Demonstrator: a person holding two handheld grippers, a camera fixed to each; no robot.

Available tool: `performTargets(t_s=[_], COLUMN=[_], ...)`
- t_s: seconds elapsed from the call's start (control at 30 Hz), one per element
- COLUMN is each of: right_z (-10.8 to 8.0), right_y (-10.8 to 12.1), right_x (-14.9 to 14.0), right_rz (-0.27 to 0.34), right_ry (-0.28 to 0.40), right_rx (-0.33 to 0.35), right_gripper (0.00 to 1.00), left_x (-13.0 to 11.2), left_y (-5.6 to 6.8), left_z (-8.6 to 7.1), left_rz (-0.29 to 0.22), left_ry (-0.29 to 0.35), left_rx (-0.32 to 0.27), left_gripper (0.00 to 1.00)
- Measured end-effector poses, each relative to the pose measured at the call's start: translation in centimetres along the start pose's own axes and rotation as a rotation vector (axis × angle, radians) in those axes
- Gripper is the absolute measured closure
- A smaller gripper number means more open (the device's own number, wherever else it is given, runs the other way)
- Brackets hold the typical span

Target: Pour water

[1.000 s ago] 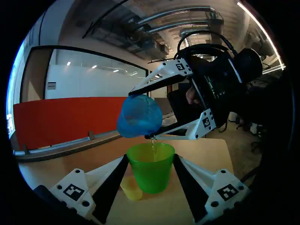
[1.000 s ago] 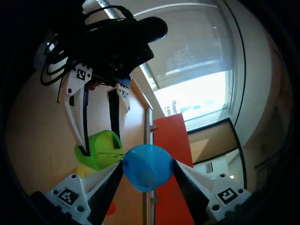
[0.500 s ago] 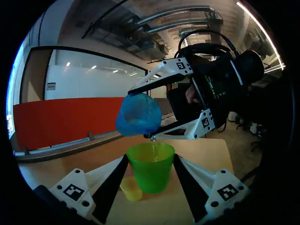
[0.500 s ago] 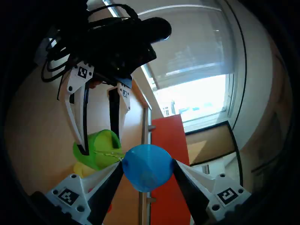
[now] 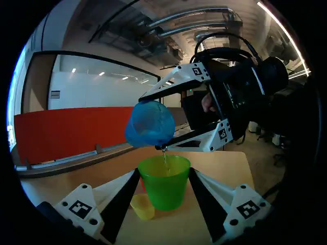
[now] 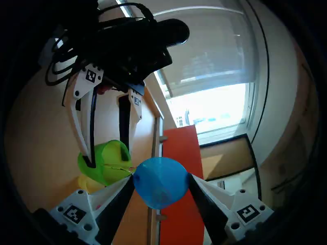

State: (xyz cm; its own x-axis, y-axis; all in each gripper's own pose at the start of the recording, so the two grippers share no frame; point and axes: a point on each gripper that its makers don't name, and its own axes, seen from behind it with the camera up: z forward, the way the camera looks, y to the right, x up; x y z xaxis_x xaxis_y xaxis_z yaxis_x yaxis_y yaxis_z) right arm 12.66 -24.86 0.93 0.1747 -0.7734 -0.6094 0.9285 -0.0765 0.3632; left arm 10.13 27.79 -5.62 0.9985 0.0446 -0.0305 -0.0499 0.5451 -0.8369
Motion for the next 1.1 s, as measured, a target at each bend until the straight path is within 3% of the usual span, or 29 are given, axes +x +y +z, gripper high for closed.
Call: performTargets(t_s=[1.1], right_z=[-0.22], right_y=[0.32], right_x=[0.33], right_rz=[-0.072], right_ry=[-0.011], right_rx=[-0.008], right_gripper=[0.07], left_x=[0.25], left_y=[-0.05], left_z=[0.09], left_rz=[0.005], left_ry=[0.005], left_rx=[0.004], left_gripper=[0.13])
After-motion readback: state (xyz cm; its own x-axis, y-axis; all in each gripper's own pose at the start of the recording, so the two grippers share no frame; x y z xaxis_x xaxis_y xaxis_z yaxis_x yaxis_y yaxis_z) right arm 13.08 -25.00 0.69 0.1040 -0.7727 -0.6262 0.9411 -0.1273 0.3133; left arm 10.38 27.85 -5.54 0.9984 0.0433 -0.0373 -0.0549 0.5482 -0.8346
